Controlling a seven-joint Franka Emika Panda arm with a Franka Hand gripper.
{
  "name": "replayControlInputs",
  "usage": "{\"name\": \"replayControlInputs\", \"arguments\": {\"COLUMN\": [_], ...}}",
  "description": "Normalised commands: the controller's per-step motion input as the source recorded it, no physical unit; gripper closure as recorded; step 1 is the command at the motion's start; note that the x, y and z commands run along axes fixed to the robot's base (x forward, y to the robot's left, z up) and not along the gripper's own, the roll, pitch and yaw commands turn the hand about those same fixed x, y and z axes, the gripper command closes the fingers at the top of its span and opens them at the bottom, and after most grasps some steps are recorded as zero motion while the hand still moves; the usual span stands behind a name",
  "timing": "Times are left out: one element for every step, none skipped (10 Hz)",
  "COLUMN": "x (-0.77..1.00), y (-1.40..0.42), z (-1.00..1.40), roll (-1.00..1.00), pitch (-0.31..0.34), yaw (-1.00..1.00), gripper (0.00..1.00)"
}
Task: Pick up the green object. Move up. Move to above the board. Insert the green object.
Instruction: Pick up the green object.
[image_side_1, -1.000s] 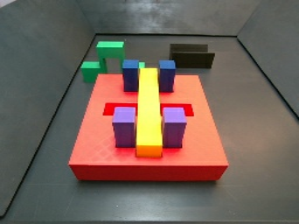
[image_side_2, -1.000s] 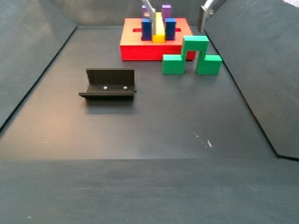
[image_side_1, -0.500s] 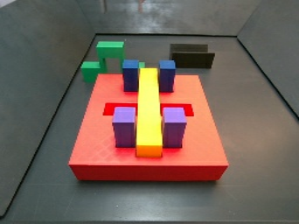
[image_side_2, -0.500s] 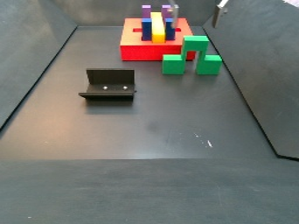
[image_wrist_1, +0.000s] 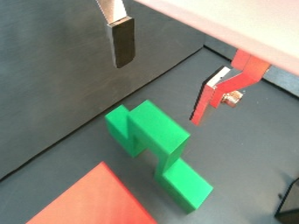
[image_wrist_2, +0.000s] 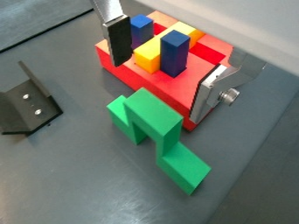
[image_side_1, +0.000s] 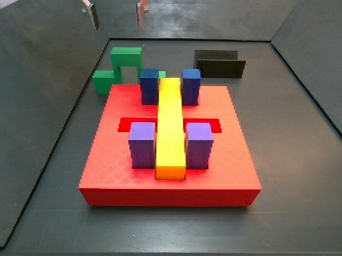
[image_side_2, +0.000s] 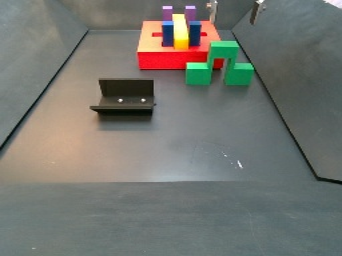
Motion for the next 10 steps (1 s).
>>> {"name": "replayControlInputs", "arguments": {"x": [0.27, 0.34, 0.06, 0.10, 0.14, 0.00, 0.00, 0.05, 0.09, 0.00], "y": [-0.07, -0.03, 0.00, 0.00, 0.00, 0.03, 0.00, 0.00, 0.00, 0.00], "z": [-0.18, -0.23, -0.19, -0.21, -0.20, -0.18, -0.20, -0.22, -0.23, -0.22], "roll": [0.00, 0.00, 0.00, 0.00, 0.00, 0.00, 0.00, 0.00, 0.00, 0.00], "pitch": [-0.091, -0.103, -0.020, -0.013, -0.026, -0.004, -0.010, -0.043, -0.060, -0.076], "yaw": [0.00, 0.00, 0.00, 0.00, 0.00, 0.00, 0.00, 0.00, 0.00, 0.00], "gripper": [0.00, 0.00, 0.00, 0.00, 0.00, 0.00, 0.00, 0.00, 0.00, 0.00]}}
